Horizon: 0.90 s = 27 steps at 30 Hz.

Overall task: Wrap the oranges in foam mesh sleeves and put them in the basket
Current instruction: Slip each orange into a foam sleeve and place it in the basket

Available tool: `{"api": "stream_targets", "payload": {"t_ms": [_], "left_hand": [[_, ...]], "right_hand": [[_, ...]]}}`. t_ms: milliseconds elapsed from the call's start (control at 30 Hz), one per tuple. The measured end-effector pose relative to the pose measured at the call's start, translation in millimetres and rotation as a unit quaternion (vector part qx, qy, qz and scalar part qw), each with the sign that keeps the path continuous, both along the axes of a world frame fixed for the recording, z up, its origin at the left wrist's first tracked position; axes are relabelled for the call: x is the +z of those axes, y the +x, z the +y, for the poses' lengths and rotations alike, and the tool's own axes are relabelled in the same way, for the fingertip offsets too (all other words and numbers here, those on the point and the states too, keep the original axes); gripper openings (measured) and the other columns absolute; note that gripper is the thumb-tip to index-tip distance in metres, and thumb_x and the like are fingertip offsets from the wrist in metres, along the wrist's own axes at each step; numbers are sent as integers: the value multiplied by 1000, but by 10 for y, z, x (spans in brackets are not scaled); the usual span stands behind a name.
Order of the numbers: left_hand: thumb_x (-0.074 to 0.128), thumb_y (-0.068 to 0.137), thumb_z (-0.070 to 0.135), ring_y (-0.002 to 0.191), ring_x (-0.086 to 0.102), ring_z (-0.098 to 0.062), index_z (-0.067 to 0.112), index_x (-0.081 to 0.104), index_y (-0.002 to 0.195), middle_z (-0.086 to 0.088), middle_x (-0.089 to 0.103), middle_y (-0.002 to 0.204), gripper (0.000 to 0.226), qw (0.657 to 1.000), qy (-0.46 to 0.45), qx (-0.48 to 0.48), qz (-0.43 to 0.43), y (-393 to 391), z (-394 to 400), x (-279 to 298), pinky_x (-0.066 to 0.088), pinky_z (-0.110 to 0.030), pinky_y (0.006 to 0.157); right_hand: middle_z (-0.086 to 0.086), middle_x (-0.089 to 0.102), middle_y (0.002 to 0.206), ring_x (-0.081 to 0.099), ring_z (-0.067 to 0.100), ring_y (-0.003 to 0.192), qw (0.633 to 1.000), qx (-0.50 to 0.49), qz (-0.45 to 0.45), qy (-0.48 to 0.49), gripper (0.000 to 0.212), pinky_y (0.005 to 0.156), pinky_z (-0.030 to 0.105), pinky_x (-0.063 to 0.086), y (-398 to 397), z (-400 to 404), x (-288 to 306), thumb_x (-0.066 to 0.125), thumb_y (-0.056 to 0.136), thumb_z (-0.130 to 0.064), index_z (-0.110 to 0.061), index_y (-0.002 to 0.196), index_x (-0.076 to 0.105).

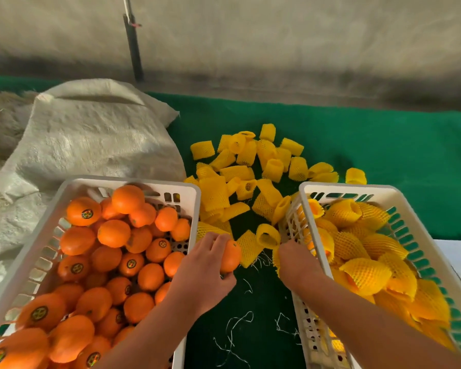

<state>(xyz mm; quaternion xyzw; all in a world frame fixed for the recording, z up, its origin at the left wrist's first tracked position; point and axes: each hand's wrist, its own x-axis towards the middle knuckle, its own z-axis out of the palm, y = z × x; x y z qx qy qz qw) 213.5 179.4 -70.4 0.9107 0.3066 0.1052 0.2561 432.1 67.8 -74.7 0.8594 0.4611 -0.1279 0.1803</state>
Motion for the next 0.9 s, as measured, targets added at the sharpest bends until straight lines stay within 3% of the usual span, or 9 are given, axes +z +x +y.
{"api": "stream_targets", "payload": {"t_ms": [133, 233, 300, 433, 533, 633, 700, 800, 900], "left_hand": [[68, 78, 63, 115, 50, -9, 48, 24, 147, 20, 32, 146, 83, 999, -6, -43, 31, -43, -53, 100, 42, -23, 81], [69, 71, 66, 116, 49, -8, 56, 19, 148, 28, 30, 143, 92, 990, -57, -118, 54, -76, -207, 246, 45, -28, 86], [69, 64, 68, 112, 49, -6, 60, 18, 146, 30, 35, 138, 97, 979, -79, -169, 84, -67, -390, 374, 47, -31, 87], [74, 63, 69, 109, 51, -10, 50, 23, 144, 22, 43, 132, 98, 963, -133, -196, 127, 27, -728, 555, 45, -30, 85], [74, 64, 67, 113, 50, -11, 43, 21, 151, 15, 43, 136, 104, 955, -176, -182, 151, 57, -833, 551, 45, -29, 87], [74, 62, 64, 106, 58, -13, 39, 24, 153, 12, 50, 129, 106, 942, -218, -168, 193, 76, -895, 528, 54, -30, 83], [77, 62, 56, 95, 65, -15, 37, 37, 142, 10, 54, 118, 91, 927, -283, -146, 200, 83, -940, 519, 64, -31, 72], [80, 62, 43, 102, 62, -22, 35, 47, 130, 4, 53, 120, 76, 902, -392, -48, 177, 102, -993, 510, 66, -34, 68], [82, 68, 34, 102, 62, -29, 33, 54, 117, -2, 53, 117, 56, 865, -484, 50, 122, 141, -981, 519, 62, -33, 60]], "right_hand": [[6, 53, 127, 60, 26, 112, 994, 32, 67, 81, 53, 93, 38, 55, -214, -220, 228, 77, 86, -14, -25, 132, 51], [4, 44, 123, 59, 26, 108, 987, 48, 88, 122, 63, 89, 40, 56, -362, -366, 358, 77, 83, -8, -30, 134, 47], [1, 37, 122, 56, 20, 101, 980, 65, 101, 156, 61, 83, 35, 54, -451, -466, 418, 77, 82, -5, -32, 129, 49], [-5, 24, 112, 47, 15, 86, 965, 99, 96, 222, 29, 74, 27, 38, -621, -665, 548, 72, 89, -12, -31, 97, 52], [1, 30, 136, 53, 26, 110, 957, 96, 87, 260, 17, 91, 36, 49, -678, -792, 591, 72, 90, -17, -29, 92, 62], [3, 15, 165, 44, 34, 138, 967, 91, 95, 218, 18, 110, 48, 42, -735, -880, 663, 70, 91, -13, -28, 101, 70], [7, 9, 170, 44, 34, 140, 977, 95, 87, 170, 19, 113, 50, 40, -778, -911, 725, 67, 92, -9, -24, 103, 72], [17, 8, 172, 44, 39, 140, 987, 104, 45, 112, 11, 117, 52, 35, -801, -978, 754, 67, 93, -9, -18, 97, 70], [18, 7, 171, 43, 39, 142, 991, 107, 25, 76, 19, 112, 52, 44, -793, -1038, 700, 69, 93, -12, -19, 111, 69]]}}
